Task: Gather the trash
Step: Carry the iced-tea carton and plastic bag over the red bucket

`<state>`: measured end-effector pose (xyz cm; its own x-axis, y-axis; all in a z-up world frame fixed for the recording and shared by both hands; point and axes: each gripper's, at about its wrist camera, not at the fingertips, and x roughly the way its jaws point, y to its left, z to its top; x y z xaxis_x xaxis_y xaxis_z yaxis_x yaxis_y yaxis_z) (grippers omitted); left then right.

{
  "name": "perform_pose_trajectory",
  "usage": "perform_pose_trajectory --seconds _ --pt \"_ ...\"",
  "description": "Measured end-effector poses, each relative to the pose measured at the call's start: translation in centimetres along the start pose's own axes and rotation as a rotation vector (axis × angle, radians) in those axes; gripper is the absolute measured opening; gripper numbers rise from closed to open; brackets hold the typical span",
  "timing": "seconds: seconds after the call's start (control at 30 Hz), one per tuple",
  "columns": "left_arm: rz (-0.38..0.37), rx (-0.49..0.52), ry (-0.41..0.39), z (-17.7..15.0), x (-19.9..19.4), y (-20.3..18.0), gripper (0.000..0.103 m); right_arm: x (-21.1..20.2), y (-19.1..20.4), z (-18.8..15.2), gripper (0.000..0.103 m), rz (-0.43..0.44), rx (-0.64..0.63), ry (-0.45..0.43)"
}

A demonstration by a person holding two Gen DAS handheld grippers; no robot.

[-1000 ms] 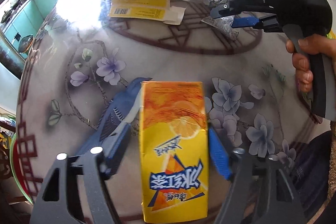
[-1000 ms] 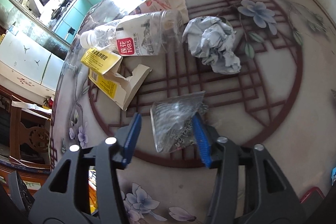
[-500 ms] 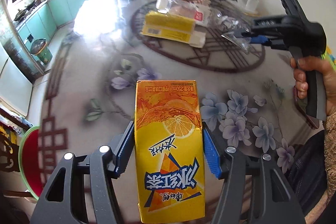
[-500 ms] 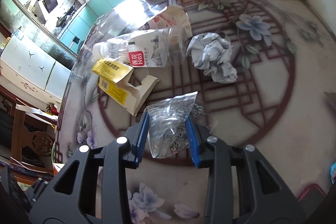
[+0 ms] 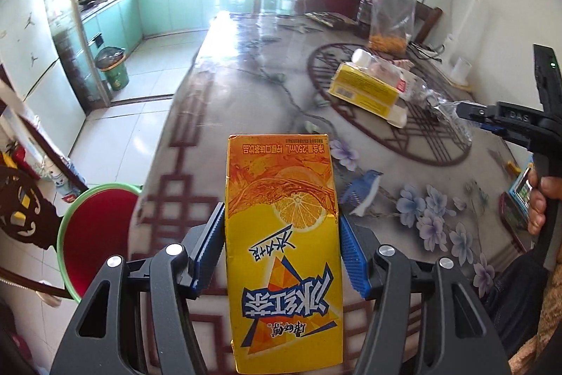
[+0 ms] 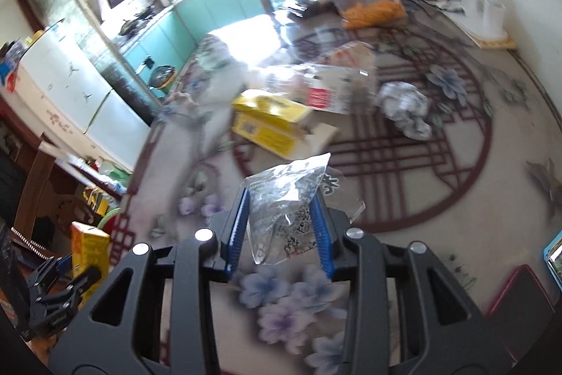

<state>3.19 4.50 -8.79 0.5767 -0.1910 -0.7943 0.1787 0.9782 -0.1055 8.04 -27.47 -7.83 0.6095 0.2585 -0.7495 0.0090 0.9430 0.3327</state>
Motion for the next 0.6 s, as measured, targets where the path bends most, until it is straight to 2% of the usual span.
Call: perform_pose_trajectory --seconds 0.2,0.6 --pt "0.042 -0.025 -0.022 -0.5 -1.1 2.4 0.057 0.1 5.6 -0.4 0.035 0.079 -0.072 0.009" --pt "0.123 -0.139 -0.032 -2.2 -2.4 7.9 0.057 1.5 14.3 -2.2 0.035 0.158 -0.237 0.064"
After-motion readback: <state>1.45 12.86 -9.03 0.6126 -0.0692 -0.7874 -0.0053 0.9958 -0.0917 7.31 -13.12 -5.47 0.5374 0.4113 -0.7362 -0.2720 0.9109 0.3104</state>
